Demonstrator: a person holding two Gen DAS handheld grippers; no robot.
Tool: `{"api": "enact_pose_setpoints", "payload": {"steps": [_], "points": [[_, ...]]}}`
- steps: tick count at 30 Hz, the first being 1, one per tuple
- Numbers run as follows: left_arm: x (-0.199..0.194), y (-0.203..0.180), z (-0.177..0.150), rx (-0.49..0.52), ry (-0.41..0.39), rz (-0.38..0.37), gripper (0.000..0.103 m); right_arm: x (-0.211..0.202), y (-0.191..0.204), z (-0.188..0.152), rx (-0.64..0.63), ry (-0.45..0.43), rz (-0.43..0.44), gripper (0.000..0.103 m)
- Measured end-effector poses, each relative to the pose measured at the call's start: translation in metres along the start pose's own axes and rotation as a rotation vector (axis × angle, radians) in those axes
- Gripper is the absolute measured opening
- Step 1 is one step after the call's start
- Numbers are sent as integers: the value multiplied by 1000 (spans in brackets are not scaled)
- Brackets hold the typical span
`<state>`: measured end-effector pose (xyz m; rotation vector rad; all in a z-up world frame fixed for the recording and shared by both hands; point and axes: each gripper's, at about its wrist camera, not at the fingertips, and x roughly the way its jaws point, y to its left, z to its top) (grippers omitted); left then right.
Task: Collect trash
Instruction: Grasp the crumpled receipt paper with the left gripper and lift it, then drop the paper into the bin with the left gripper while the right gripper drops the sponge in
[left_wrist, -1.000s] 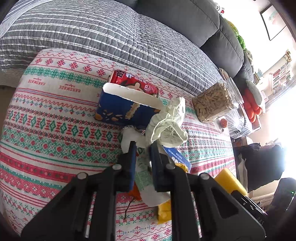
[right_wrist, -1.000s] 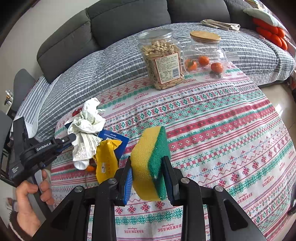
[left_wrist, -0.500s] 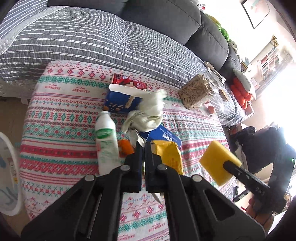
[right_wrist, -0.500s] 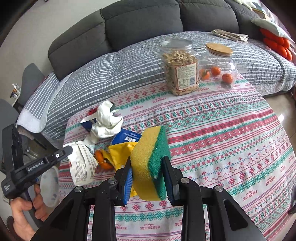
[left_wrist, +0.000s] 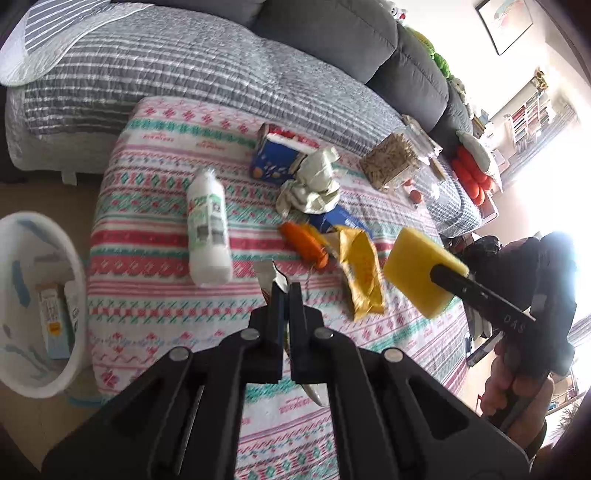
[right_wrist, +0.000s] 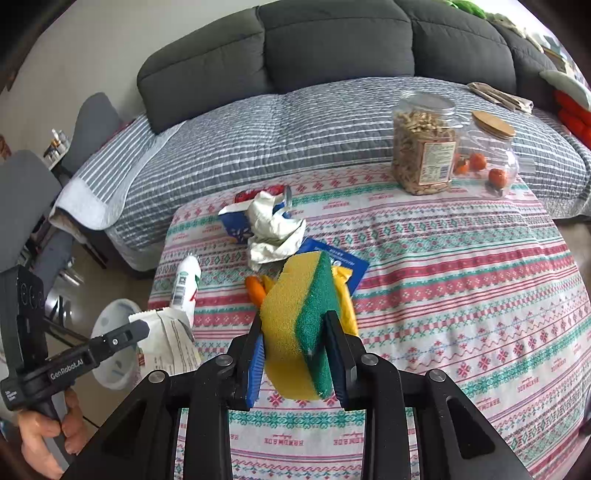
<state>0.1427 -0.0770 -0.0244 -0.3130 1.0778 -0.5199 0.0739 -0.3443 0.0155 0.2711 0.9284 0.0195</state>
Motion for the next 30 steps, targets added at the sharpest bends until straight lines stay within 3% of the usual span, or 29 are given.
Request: {"api": "enact_pose_setpoints", "payload": {"steps": [13, 21, 30], "points": [[-56, 62, -13, -19, -57, 91, 3, 29, 61, -11, -79, 68, 89, 31], [-94, 121, -22, -103, -123, 188, 3, 47, 119, -18, -139, 112, 179, 31], [-105, 168, -26, -110, -179, 307, 3, 69, 177, -28, -195, 148, 277, 31]]}}
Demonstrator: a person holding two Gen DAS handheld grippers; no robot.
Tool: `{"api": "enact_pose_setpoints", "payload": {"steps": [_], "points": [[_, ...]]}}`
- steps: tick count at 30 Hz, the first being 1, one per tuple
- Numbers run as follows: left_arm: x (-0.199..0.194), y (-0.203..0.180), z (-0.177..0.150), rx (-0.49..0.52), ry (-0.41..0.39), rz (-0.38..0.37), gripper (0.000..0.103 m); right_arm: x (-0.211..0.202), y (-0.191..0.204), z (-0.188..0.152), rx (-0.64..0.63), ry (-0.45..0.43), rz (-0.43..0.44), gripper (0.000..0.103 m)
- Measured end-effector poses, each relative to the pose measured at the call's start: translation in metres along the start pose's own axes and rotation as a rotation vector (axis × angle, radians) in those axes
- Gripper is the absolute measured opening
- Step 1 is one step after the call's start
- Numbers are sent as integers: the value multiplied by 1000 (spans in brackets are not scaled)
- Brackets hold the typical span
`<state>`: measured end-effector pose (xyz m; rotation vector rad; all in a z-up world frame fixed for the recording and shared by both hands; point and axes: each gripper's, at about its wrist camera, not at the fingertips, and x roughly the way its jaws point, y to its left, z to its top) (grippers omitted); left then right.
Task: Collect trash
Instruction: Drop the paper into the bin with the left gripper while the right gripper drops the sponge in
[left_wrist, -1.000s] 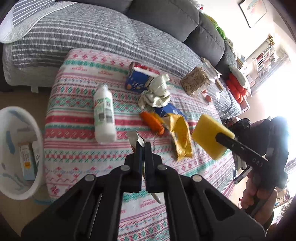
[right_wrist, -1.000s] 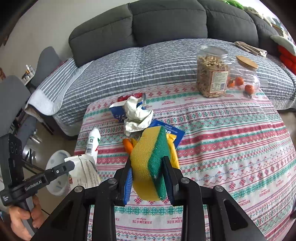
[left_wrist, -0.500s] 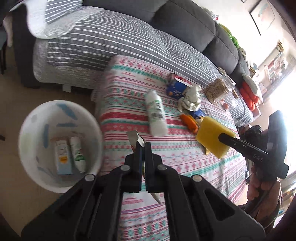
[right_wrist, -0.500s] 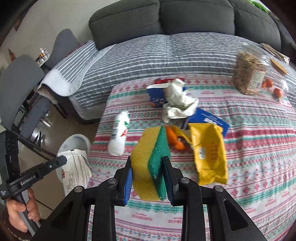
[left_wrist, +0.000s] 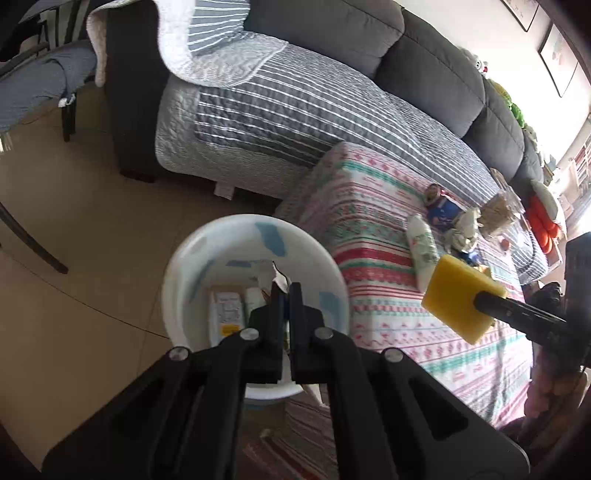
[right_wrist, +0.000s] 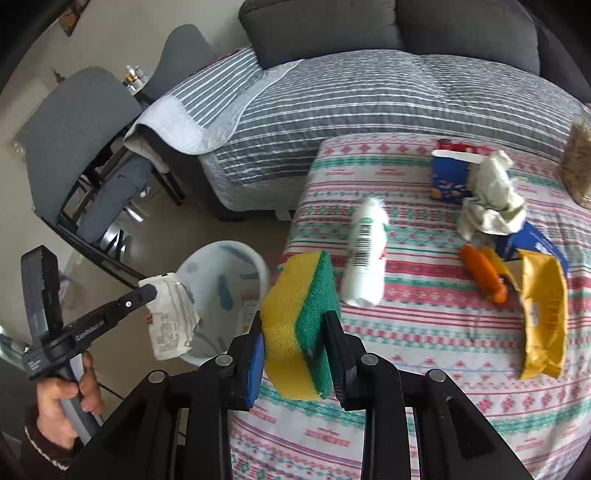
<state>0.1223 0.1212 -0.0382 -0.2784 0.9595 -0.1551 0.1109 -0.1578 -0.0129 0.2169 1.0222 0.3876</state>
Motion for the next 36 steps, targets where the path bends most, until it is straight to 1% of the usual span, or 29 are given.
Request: {"api": "enact_pose_setpoints", "payload": {"steps": [5, 9, 11, 12, 13, 15, 17, 18, 20, 22, 25, 29, 30, 32, 33, 34, 36], "points": [[13, 16, 2, 7, -6, 48, 3, 22, 19, -1, -35, 15, 12, 31], [14, 21, 5, 28, -14, 89, 3, 34, 28, -2, -57, 18, 11, 31], [14, 22, 5, 39, -2, 117, 15, 38, 33, -3, -65, 18, 9, 31], [13, 24, 5, 39, 0, 131, 30, 40, 36, -3, -71, 19, 11, 31], [12, 25, 5, 38, 0, 152, 51, 42, 40, -2, -77, 20, 11, 31], [7, 29, 3, 33, -11, 202, 74, 44, 48, -2, -89, 18, 16, 31], [2, 32, 2, 41, -20, 241, 80, 48, 55, 0, -98, 17, 25, 31], [1, 34, 2, 49, -16, 262, 82, 49, 58, 1, -99, 17, 28, 31], [-3, 38, 0, 53, -13, 298, 84, 55, 65, 4, -106, 14, 32, 31], [-5, 43, -1, 44, -6, 314, 86, 60, 71, 7, -111, 6, 36, 31], [-9, 49, -2, 20, 0, 319, 89, 69, 78, 10, -105, 7, 53, 31], [-15, 53, -2, 14, -5, 335, 92, 81, 86, 13, -105, 17, 66, 31], [-15, 53, -2, 12, -4, 335, 92, 84, 88, 13, -106, 20, 68, 34], [-17, 54, -3, 6, -1, 332, 93, 88, 88, 14, -102, 24, 65, 35], [-17, 54, -3, 4, 1, 330, 93, 89, 87, 13, -97, 26, 66, 41], [-17, 54, -3, 2, 4, 328, 93, 89, 86, 13, -89, 29, 67, 51], [-17, 54, -4, 0, 11, 325, 94, 86, 83, 13, -82, 21, 53, 60]]}}
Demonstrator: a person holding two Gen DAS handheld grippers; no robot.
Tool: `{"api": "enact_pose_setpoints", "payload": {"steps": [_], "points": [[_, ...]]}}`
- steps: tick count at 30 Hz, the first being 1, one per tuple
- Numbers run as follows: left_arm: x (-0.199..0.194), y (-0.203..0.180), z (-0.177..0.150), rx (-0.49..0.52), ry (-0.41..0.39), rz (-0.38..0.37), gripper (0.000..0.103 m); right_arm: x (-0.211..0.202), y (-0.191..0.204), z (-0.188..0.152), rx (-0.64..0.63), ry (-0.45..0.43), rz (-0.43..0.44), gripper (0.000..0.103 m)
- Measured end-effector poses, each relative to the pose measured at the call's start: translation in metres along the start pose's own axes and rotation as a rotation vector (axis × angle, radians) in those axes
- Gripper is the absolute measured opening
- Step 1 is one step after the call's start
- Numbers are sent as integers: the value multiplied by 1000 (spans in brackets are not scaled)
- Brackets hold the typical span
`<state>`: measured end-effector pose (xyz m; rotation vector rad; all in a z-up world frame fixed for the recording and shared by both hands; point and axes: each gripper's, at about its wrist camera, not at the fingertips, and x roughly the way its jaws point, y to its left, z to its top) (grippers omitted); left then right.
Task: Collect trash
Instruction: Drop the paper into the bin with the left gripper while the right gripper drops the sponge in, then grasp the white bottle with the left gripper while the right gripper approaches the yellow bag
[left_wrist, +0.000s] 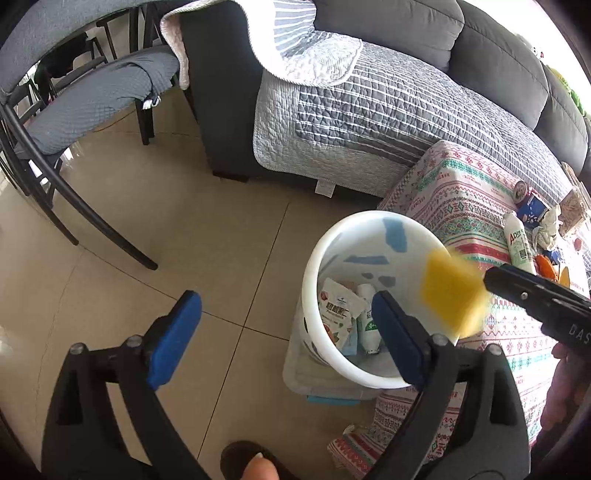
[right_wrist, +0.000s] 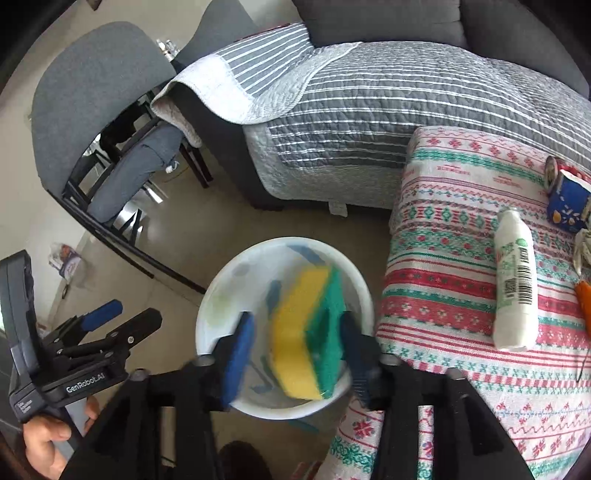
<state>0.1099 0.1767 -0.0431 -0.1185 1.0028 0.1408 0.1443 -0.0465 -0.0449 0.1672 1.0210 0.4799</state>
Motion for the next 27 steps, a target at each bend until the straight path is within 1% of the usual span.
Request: {"api": "enact_pose_setpoints", "payload": {"steps": [3, 6, 13, 19, 23, 27], "points": [[-1, -1, -2, -2, 9, -7, 95, -9, -4, -2, -3, -10, -21, 64], [-3, -5, -3, 5, 13, -14, 95, -22, -12, -4, -7, -22, -53, 71], [-14, -26, -3, 29, 12, -45, 95, -58, -44, -12, 5, -44, -135, 77], [-15, -56, -1, 69, 24, -67, 95, -95, -82, -22, 39, -78, -214, 83], [-14, -80, -1, 98, 32, -82, 95, -116, -113, -30, 86, -98, -260, 84], [-11, -105, -1, 123, 46, -96, 95, -130, -144, -36, 122, -104, -342, 85]]}}
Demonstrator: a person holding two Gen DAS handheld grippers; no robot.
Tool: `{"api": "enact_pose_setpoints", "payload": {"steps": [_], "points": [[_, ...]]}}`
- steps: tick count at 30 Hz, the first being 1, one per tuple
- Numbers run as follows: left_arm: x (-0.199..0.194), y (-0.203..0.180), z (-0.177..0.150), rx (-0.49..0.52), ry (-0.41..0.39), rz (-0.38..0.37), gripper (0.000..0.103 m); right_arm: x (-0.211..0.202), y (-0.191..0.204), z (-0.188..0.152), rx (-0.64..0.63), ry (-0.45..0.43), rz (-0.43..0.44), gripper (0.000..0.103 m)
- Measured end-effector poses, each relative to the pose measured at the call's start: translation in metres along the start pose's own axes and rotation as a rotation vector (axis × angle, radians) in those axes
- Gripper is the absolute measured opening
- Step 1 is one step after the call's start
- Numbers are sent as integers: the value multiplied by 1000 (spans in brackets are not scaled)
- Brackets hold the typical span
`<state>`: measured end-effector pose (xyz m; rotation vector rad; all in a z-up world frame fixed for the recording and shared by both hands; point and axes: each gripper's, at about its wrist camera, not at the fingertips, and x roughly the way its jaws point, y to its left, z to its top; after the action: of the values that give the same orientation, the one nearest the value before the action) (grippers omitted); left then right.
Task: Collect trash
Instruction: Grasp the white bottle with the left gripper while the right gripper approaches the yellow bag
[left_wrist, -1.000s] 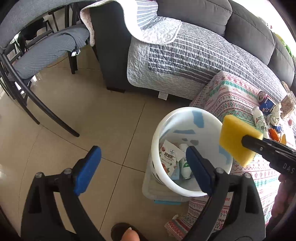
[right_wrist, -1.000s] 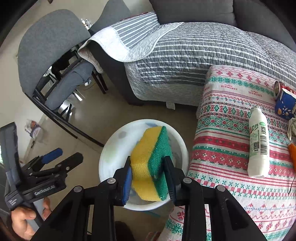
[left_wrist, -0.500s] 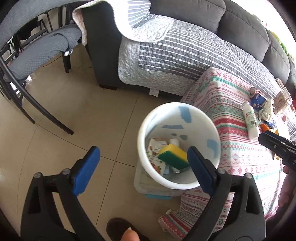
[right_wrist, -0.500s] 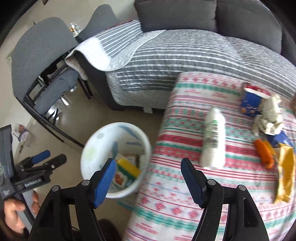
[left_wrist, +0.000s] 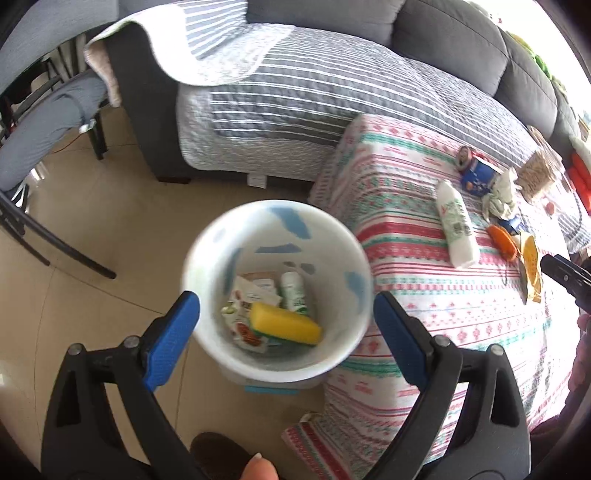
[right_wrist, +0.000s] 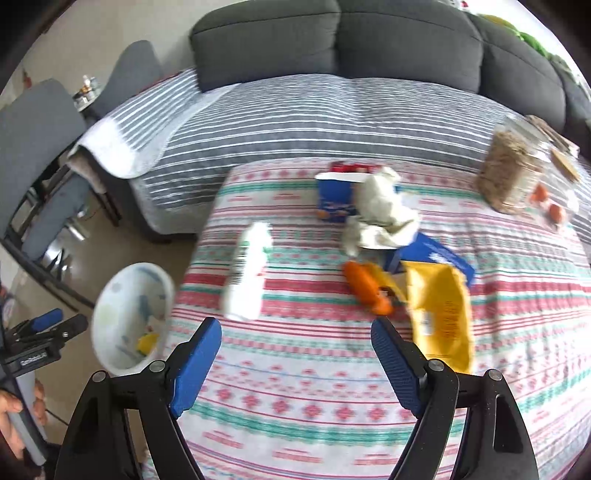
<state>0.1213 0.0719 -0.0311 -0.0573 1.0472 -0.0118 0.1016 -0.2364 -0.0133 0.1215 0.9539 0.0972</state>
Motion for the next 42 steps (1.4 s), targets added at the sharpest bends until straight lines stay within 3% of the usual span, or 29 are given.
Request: {"api": "enact_pose_setpoints", "payload": {"steps": [14, 19, 32, 38, 42], "points": [[38, -90, 23, 94, 55, -39, 95, 26, -112, -4, 200, 167, -147, 85], [53, -117, 33, 92, 61, -38, 95, 42, -125, -9, 225, 228, -157, 85], [87, -168, 43, 93, 48, -119, 95, 69, -130, -7, 217, 284, -170, 85], [94, -174, 46, 96, 44, -131, 82, 84, -125, -7, 195, 301, -184, 85], [97, -176, 46, 96, 43, -142, 68, 92, -118, -4, 171, 299, -200, 85]]}}
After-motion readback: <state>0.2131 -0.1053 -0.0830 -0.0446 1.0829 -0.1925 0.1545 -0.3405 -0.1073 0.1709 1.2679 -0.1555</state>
